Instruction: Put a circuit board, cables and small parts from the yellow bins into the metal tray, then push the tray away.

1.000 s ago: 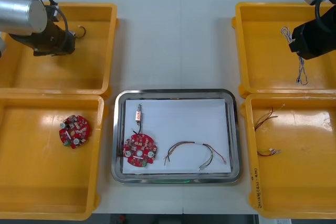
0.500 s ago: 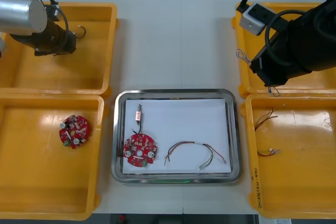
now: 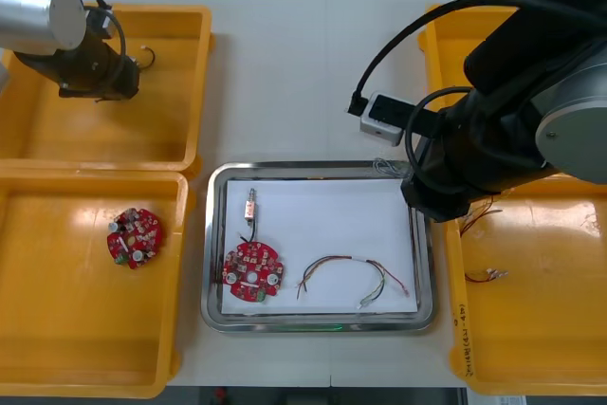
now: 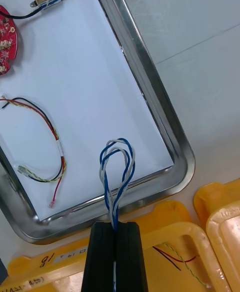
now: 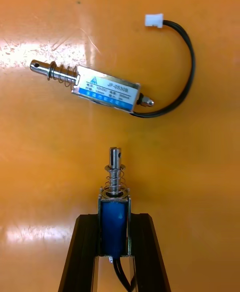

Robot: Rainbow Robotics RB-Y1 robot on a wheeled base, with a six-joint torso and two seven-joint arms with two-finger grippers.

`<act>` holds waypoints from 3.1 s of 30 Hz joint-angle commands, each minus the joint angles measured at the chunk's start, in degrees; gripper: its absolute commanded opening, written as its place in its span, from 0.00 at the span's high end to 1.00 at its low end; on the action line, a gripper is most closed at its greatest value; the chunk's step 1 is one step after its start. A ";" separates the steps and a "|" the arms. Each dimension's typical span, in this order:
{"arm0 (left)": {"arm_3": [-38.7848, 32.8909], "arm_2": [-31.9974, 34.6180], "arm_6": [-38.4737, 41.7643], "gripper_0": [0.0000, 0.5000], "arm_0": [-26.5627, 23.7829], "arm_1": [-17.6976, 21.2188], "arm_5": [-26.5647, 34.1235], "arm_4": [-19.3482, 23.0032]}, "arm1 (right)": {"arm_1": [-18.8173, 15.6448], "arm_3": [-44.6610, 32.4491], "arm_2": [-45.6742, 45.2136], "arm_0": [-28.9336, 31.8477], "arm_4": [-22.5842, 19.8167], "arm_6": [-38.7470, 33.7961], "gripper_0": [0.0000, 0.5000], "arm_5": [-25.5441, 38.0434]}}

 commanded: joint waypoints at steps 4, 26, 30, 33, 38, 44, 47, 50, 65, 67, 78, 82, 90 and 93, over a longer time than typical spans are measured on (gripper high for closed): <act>-6.06 4.88 -6.62 1.00 0.68 4.46 6.85 0.45 | 3.73 0.19 7.75 -4.61 4.37 4.36 1.00 0.19; -28.82 15.07 -3.11 1.00 7.36 6.74 26.89 -2.10 | 9.70 12.49 13.46 -4.61 12.72 22.38 1.00 -2.40; -34.18 15.77 -0.47 1.00 9.03 6.74 29.44 -1.31 | 10.14 13.81 15.13 -4.61 14.66 22.47 1.00 -5.13; -38.84 15.77 3.66 1.00 10.26 6.74 31.29 -0.52 | 10.14 14.95 16.71 -4.61 16.24 22.47 1.00 -6.97; -45.34 15.77 8.85 1.00 12.20 6.39 33.92 1.50 | 10.23 17.15 18.73 -4.61 18.09 22.47 1.00 -9.79; -51.76 15.69 13.94 1.00 14.22 5.60 36.21 2.38 | 10.41 20.66 20.75 -4.44 19.23 22.47 1.00 -13.74; -54.83 15.77 17.11 1.00 15.19 4.98 37.18 2.82 | 10.93 23.13 21.19 -4.44 19.32 22.47 1.00 -15.94; -56.50 15.77 19.04 1.00 15.63 4.46 38.06 2.91 | 11.11 24.00 21.19 -4.44 19.58 22.55 1.00 -17.17; -60.28 15.69 22.91 1.00 16.59 2.43 39.46 3.17 | 11.29 24.44 22.16 -2.33 21.95 21.23 0.00 -18.31; -60.28 15.69 23.09 1.00 16.59 2.26 39.55 3.26 | 11.37 24.53 22.07 -2.24 21.95 20.88 0.00 -18.40; -60.28 15.69 23.44 1.00 16.59 2.26 39.55 3.35 | 11.55 21.81 20.67 -2.24 24.06 18.51 0.00 -14.45; -60.28 15.69 23.52 1.00 16.59 2.43 39.46 3.35 | 12.16 18.73 17.41 -2.24 23.80 15.70 0.00 -8.73; -60.55 15.69 23.88 1.00 16.59 2.43 39.46 3.43 | 14.01 13.98 11.09 -4.61 22.57 7.26 0.00 0.19; -60.55 15.69 24.05 1.00 16.59 2.43 39.37 3.61 | 14.01 12.23 7.92 -5.23 21.95 4.45 0.00 0.19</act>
